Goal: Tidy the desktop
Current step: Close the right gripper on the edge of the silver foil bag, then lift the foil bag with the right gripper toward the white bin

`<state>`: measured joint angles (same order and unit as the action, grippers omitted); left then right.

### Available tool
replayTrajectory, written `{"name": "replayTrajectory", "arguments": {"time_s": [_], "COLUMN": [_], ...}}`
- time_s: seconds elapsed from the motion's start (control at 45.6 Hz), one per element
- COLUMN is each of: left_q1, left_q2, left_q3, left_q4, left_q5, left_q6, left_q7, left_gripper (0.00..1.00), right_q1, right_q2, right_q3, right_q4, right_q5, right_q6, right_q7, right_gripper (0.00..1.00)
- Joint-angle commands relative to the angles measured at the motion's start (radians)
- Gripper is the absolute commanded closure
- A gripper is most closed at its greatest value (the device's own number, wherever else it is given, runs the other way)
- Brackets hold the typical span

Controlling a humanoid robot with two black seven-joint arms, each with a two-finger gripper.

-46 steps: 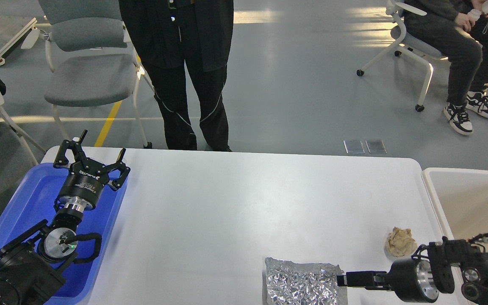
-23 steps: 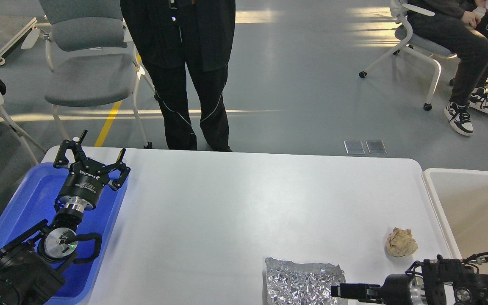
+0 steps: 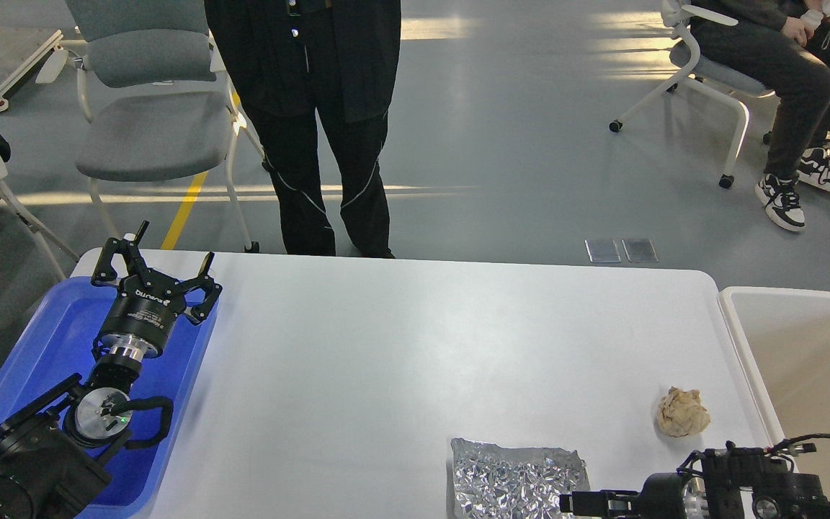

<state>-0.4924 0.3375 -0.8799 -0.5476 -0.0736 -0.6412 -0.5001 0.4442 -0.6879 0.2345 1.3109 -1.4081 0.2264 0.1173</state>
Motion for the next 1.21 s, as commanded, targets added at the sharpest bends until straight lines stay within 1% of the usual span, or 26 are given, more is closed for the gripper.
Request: {"name": "replayTrajectory", "arguments": {"time_s": [0.0, 0.329, 0.504, 0.592, 0.789, 0.987, 1.096, 1.184], "left_q1": [0.000, 0.000, 0.000, 0.000, 0.000, 0.000, 0.000, 0.000], "left_q2": [0.000, 0.000, 0.000, 0.000, 0.000, 0.000, 0.000, 0.000], "left_q3": [-0.001, 0.001, -0.001, -0.001, -0.001, 0.001, 0.001, 0.001], "left_q4": [0.000, 0.000, 0.000, 0.000, 0.000, 0.000, 0.000, 0.000], "left_q5": [0.000, 0.002, 0.002, 0.002, 0.002, 0.002, 0.002, 0.002], "left_q6": [0.000, -0.002, -0.002, -0.001, -0.002, -0.002, -0.002, -0.002], "left_q7": [0.000, 0.000, 0.000, 0.000, 0.000, 0.002, 0.002, 0.002], "left_gripper": [0.00, 0.00, 0.00, 0.00, 0.00, 0.00, 0.00, 0.00], "right_q1": [0.002, 0.010, 0.045, 0.070, 0.142, 0.248, 0.291, 0.292], "right_q2": [0.008, -0.004, -0.038, -0.074, -0.199, -0.326, -0.355, -0.389], "right_q3": [-0.003, 0.000, -0.001, -0.003, -0.017, -0.023, -0.024, -0.020], "right_q4": [-0.013, -0.010, 0.001, 0.028, 0.070, 0.159, 0.165, 0.180], "right_q5": [-0.011, -0.022, -0.017, -0.014, -0.008, 0.007, 0.009, 0.008], "right_q6": [0.001, -0.004, -0.002, 0.005, 0.033, 0.119, 0.139, 0.134], "right_q7": [0.001, 0.005, 0.004, 0.001, 0.001, 0.001, 0.001, 0.015], "right_gripper": [1.00, 1.00, 1.00, 1.00, 1.00, 1.00, 1.00, 1.00]}}
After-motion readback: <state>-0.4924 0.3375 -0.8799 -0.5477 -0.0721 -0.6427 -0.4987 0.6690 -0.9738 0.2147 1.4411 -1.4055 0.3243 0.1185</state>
